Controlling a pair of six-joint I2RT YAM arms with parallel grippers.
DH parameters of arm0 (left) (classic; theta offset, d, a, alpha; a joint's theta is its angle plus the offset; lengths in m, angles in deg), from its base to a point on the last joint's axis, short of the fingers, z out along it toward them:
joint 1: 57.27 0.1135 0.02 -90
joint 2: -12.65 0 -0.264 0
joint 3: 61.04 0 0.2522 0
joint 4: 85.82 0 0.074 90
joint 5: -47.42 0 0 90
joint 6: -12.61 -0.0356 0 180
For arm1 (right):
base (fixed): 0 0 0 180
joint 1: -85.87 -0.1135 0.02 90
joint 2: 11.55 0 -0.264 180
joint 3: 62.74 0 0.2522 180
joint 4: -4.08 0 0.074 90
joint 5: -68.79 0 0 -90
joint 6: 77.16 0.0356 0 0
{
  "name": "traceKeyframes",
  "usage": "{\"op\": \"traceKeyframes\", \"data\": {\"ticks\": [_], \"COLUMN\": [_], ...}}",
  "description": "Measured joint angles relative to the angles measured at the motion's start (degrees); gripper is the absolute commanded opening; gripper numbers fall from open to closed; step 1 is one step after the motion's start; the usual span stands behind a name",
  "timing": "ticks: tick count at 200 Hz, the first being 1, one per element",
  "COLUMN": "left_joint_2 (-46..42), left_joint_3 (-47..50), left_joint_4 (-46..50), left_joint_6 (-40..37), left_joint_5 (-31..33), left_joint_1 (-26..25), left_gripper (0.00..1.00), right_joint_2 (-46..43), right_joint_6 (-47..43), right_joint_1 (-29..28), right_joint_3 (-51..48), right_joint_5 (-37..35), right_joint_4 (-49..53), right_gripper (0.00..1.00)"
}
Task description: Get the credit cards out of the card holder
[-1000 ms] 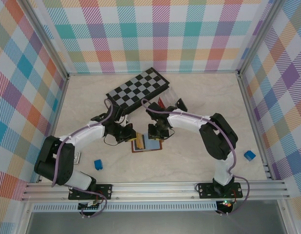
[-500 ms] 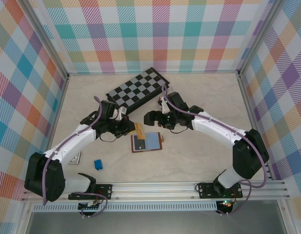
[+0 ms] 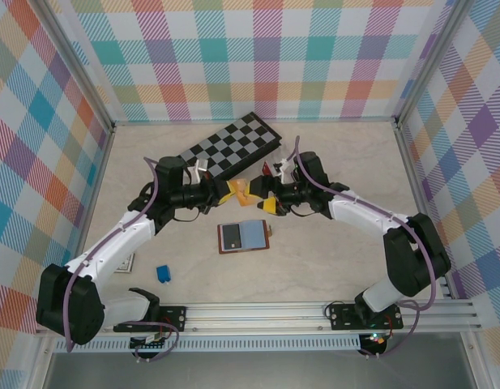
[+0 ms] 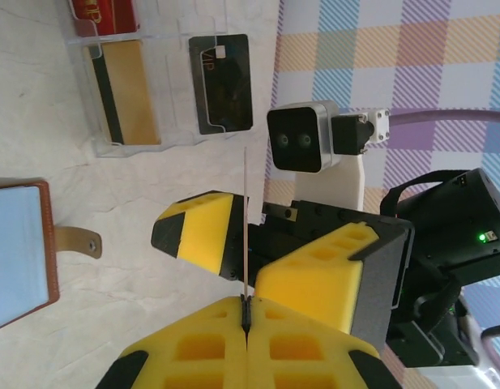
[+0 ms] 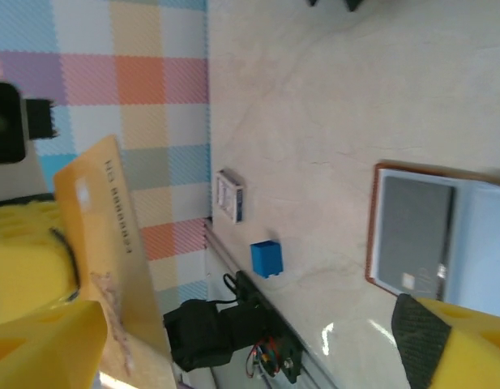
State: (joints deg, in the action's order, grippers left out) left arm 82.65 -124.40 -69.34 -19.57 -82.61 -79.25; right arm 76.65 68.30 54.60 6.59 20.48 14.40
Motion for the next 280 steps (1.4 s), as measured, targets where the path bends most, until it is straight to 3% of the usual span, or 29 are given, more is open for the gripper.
{"op": "traceKeyframes", "data": {"ticks": [20,72,123,141,166,206,247,280], "left_joint_2": [0.00,0.00,0.07,0.28,0.50,0.83,1.20,1.20], "left_joint_3": [0.07,0.33,0.33,0.33,-0.83,-4.70,-4.96,-4.94], "left_joint_4": [-1.49,-2.56,-2.40,-0.07,7.13,21.94,32.63,35.23], "left_joint_6": [1.51,2.64,2.62,2.05,-0.68,-9.33,-15.45,-17.18], "left_joint_5": [-0.31,-1.09,-1.09,-0.90,0.68,9.18,18.78,22.23], "left_joint_1": [0.00,0.00,0.07,0.07,0.33,0.46,0.81,0.92], "left_gripper": [0.00,0.00,0.00,0.19,0.39,0.77,1.00,1.00], "right_joint_2": [-0.07,-1.64,-3.28,-3.54,-4.61,-7.26,-7.34,-3.50], "right_joint_6": [2.45,4.66,2.58,1.22,-2.93,-17.22,-32.44,-39.87], "right_joint_1": [0.22,0.81,1.29,1.33,1.22,1.29,1.29,1.20], "right_joint_3": [-0.09,-0.39,-0.39,-0.11,1.53,7.96,12.04,13.99], "right_joint_5": [2.67,4.76,5.44,5.73,3.32,-10.64,-28.15,-37.18], "right_joint_4": [-3.06,-6.23,-5.70,-4.74,1.51,18.91,31.21,36.06], "right_gripper": [0.60,0.38,0.07,0.00,0.00,0.00,0.00,0.00]}}
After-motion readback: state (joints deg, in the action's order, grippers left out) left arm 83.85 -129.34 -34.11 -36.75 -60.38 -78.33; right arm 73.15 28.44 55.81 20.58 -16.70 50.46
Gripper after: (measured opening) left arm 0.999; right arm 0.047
